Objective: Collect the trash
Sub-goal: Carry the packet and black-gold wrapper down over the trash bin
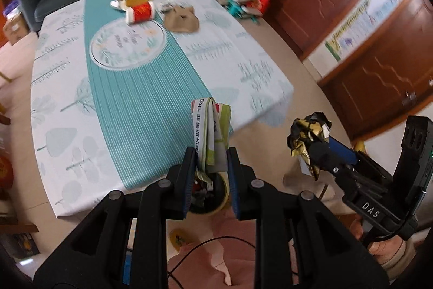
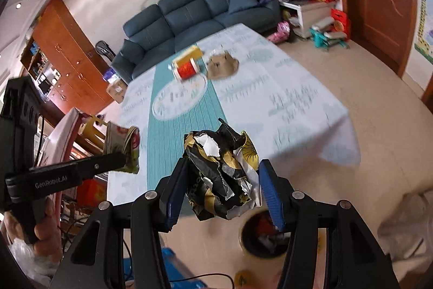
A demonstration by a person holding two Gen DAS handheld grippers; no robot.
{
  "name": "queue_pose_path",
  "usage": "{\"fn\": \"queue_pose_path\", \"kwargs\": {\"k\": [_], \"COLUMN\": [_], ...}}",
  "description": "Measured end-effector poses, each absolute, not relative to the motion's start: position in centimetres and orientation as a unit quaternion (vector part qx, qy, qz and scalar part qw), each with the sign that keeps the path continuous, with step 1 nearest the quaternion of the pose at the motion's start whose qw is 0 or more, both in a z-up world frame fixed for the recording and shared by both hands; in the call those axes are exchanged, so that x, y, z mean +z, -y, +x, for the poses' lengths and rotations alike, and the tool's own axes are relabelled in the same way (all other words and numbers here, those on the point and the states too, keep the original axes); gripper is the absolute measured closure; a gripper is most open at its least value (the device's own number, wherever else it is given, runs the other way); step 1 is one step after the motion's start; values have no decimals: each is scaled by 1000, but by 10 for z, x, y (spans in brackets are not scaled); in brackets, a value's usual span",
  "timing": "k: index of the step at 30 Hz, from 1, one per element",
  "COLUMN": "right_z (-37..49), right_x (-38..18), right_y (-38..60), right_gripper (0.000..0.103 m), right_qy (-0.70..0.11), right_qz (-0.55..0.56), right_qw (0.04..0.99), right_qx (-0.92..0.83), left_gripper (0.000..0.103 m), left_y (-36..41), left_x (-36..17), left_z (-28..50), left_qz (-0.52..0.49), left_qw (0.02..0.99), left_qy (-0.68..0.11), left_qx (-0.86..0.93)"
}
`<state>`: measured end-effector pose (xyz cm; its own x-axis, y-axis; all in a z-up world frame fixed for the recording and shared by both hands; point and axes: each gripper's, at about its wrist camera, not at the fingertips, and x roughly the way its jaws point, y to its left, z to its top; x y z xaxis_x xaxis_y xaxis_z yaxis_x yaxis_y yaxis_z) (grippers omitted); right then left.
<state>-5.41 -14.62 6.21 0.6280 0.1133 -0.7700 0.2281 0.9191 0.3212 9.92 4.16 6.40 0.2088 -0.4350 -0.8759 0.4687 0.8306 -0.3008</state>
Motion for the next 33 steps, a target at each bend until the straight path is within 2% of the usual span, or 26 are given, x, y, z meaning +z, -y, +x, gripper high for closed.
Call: {"fn": "queue_pose_path", "kwargs": {"k": [6, 15, 24, 33], "right_z": [-98, -96, -82, -80], "right_x": [40, -27, -148, -314], "right_y": [137, 146, 171, 186], "right_gripper": [51, 50, 50, 50], "right_qy": [-459, -496, -526, -540], "right_qz": [211, 231, 227, 188], "right_qw": [862, 836, 819, 820], "right_qx": [-44, -47, -32, -11], "left_gripper": [83, 83, 83, 83], "left_y": [-31, -1, 25, 51], "left_x": [39, -50, -174, -323], "left_z": [67, 35, 15, 9], "left_qz": [42, 80, 57, 47], "left_qw": [759, 730, 720, 735], "left_qy": [-573, -619, -653, -654], "left_qx": [-305, -280, -226, -176]}}
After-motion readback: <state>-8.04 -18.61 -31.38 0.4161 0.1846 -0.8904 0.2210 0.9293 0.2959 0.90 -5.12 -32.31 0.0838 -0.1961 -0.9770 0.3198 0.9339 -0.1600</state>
